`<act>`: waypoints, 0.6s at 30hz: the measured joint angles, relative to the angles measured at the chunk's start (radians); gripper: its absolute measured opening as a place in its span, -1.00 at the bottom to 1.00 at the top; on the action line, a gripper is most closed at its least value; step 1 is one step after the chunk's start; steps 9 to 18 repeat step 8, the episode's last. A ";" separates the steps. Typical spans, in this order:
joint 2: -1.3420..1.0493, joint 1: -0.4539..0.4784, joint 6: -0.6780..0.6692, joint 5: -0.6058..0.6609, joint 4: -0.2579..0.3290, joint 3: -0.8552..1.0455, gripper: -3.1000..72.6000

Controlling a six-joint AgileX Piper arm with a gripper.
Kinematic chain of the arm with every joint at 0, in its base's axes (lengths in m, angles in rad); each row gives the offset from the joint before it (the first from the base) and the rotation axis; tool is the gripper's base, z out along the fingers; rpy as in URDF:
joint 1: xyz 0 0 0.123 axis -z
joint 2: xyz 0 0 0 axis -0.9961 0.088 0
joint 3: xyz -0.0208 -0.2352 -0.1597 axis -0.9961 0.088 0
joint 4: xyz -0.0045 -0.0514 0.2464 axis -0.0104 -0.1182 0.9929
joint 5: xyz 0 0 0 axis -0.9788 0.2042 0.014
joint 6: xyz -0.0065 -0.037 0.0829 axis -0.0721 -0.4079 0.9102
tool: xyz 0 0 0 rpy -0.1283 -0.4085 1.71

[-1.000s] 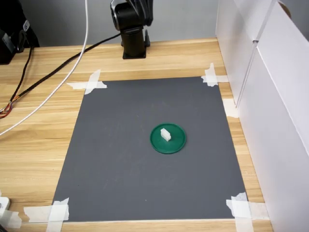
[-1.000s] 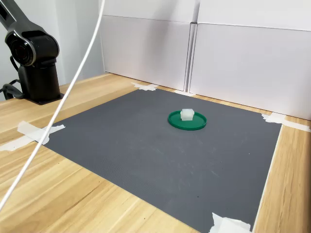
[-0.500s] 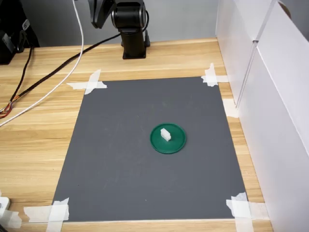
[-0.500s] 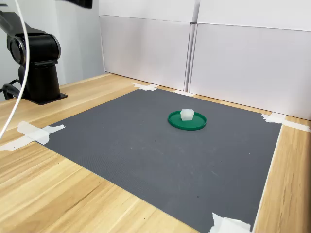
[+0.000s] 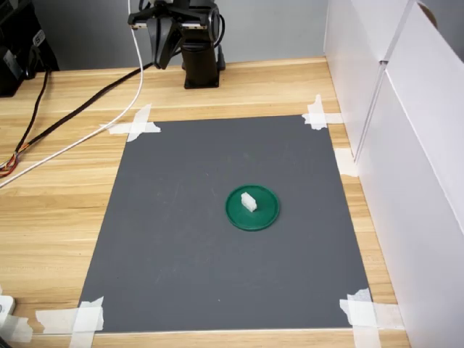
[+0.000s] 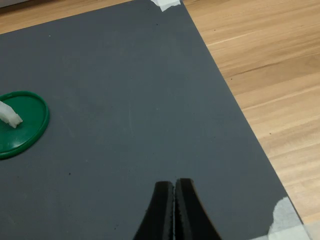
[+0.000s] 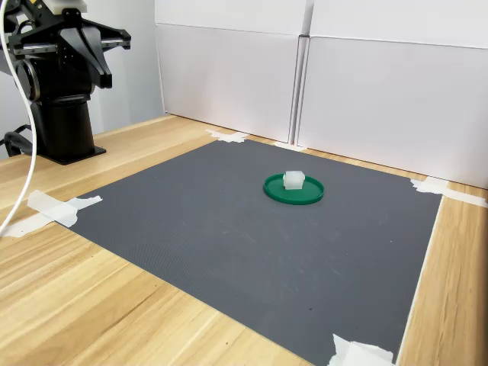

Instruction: Grasp a white terminal and put it in the green lid.

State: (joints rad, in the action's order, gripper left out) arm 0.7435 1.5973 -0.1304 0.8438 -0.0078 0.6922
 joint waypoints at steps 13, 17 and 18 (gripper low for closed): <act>-0.023 0.000 0.000 -0.078 0.000 0.090 -0.97; -0.023 0.000 0.000 -0.078 0.000 0.090 -0.97; -0.023 0.000 0.000 -0.078 0.000 0.090 -0.97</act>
